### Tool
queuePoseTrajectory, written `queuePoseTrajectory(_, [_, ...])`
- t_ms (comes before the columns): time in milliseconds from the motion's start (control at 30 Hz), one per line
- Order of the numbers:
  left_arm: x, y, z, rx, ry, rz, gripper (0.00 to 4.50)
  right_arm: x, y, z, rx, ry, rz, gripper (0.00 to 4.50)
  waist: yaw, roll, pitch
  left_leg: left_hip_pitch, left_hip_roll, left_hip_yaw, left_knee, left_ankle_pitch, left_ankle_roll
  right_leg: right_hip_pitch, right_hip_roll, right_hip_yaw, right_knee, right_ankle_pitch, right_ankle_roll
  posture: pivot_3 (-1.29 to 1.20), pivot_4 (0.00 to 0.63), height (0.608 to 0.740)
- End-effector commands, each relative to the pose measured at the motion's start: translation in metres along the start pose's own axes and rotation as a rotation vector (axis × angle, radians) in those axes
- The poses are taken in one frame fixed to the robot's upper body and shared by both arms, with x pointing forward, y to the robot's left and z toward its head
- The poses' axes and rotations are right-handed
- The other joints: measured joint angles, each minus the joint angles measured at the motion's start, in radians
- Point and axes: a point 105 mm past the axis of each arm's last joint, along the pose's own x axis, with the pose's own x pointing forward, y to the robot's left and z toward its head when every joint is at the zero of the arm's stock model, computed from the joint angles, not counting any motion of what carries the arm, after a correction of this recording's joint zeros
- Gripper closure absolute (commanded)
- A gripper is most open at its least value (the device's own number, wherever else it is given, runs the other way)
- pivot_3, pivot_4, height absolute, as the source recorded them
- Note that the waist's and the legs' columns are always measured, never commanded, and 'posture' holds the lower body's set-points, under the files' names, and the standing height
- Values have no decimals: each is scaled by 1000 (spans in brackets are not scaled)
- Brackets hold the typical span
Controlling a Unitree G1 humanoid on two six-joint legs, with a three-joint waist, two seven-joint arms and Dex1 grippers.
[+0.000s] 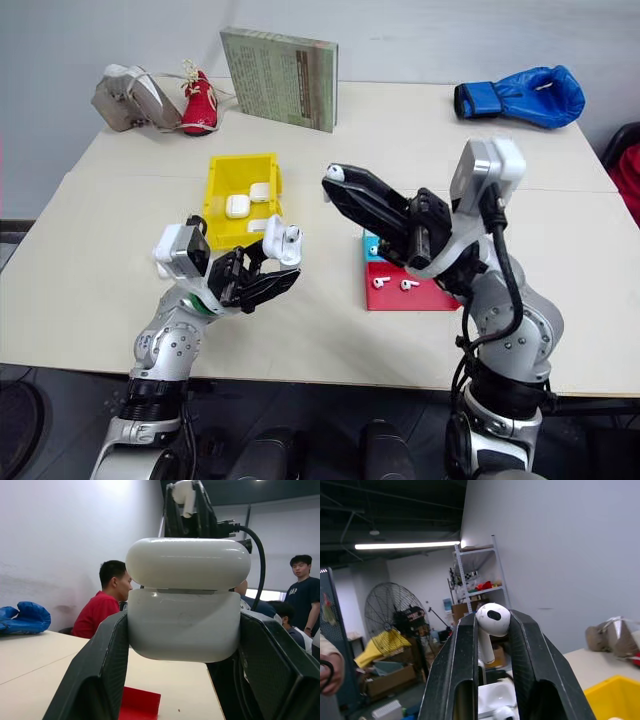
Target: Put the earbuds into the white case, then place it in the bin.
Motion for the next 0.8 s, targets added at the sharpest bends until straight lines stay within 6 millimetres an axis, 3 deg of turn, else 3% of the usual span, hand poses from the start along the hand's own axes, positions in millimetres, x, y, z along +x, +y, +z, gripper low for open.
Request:
queuePoseTrajectory(33, [5,-2,7,20,-22,-30,1707,8,16,0,3,-3,78,4047,-1,0,0,0,0,0,0,0,0,0,0,0,0,0,0,0,150,740])
queuePoseTrajectory(200, [9,-4,5,19,-31,-35,1707,9,16,-16,17,60,99,4047,-1,0,0,0,0,0,0,0,0,0,0,0,0,0,0,0,150,740])
queuePoseTrajectory(800, [16,-6,5,25,-60,-45,1707,1,-3,-42,10,129,43,4047,0,0,0,0,0,0,0,0,0,0,0,1,-2,0,0,0,150,740])
